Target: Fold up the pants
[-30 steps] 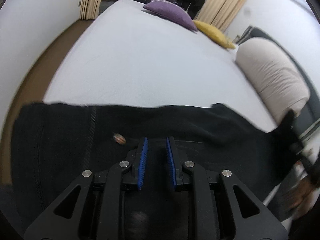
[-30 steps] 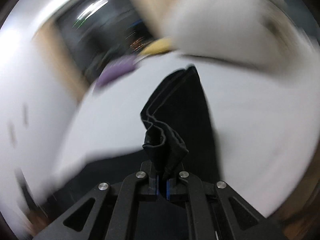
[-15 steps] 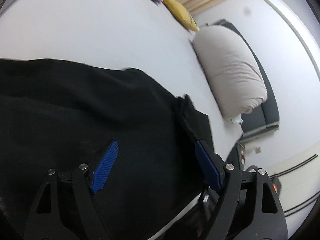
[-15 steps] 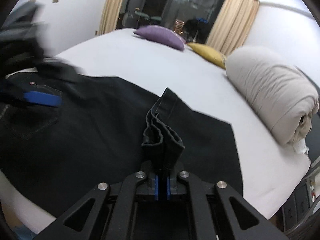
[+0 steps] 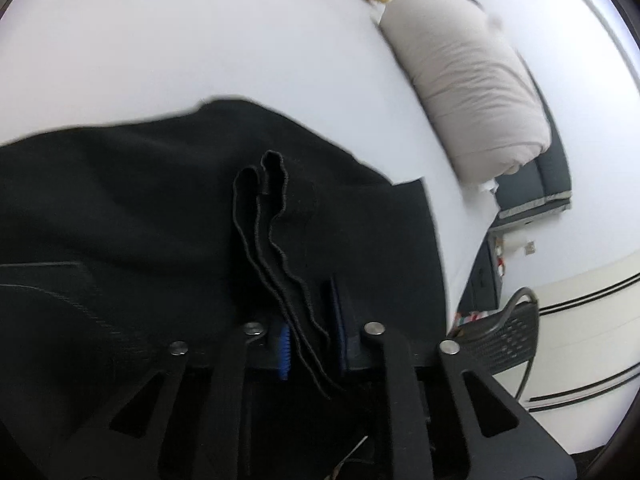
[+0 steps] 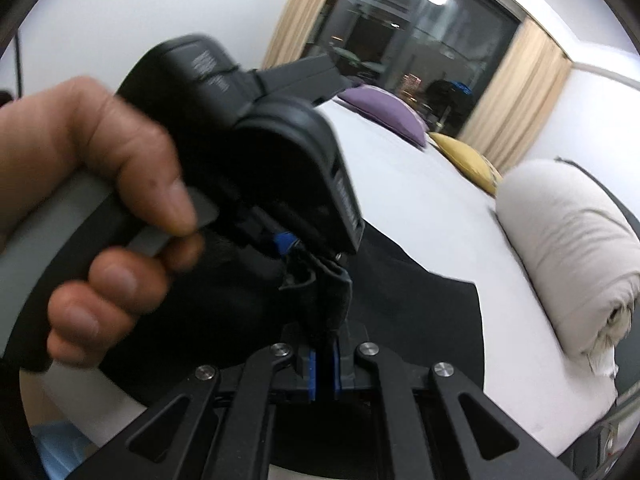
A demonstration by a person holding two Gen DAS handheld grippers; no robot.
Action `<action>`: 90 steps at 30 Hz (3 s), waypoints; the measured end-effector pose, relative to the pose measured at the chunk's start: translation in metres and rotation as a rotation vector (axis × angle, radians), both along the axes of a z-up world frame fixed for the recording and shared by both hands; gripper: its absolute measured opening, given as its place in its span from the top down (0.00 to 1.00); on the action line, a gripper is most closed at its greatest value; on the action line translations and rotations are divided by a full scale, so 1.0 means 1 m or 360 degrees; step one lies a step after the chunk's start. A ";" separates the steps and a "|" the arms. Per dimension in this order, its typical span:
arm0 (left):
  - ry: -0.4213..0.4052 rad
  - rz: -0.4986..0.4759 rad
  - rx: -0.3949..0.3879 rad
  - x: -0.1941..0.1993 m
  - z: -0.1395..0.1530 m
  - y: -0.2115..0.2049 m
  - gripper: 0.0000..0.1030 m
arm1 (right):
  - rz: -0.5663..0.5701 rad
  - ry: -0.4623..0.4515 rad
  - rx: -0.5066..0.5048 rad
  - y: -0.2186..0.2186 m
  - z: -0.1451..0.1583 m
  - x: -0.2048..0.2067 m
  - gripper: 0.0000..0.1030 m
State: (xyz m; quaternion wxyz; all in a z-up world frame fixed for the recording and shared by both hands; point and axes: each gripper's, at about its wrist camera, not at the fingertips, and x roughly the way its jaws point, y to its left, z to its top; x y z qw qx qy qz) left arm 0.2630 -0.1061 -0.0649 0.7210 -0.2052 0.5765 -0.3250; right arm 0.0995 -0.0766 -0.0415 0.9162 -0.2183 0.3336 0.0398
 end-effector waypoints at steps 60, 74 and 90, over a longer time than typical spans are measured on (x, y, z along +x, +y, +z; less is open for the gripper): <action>-0.0651 -0.0149 0.0764 -0.087 -0.007 -0.032 0.87 | -0.0449 0.0931 0.2169 -0.279 -0.105 -0.010 0.92; -0.0635 -0.0143 0.0733 -0.087 -0.008 -0.031 0.87 | -0.0559 0.0857 0.1815 -0.277 -0.055 -0.024 0.73; -0.0600 -0.0131 0.0629 -0.084 -0.011 -0.015 0.87 | -0.0225 0.0874 0.2030 -0.199 -0.070 0.128 0.73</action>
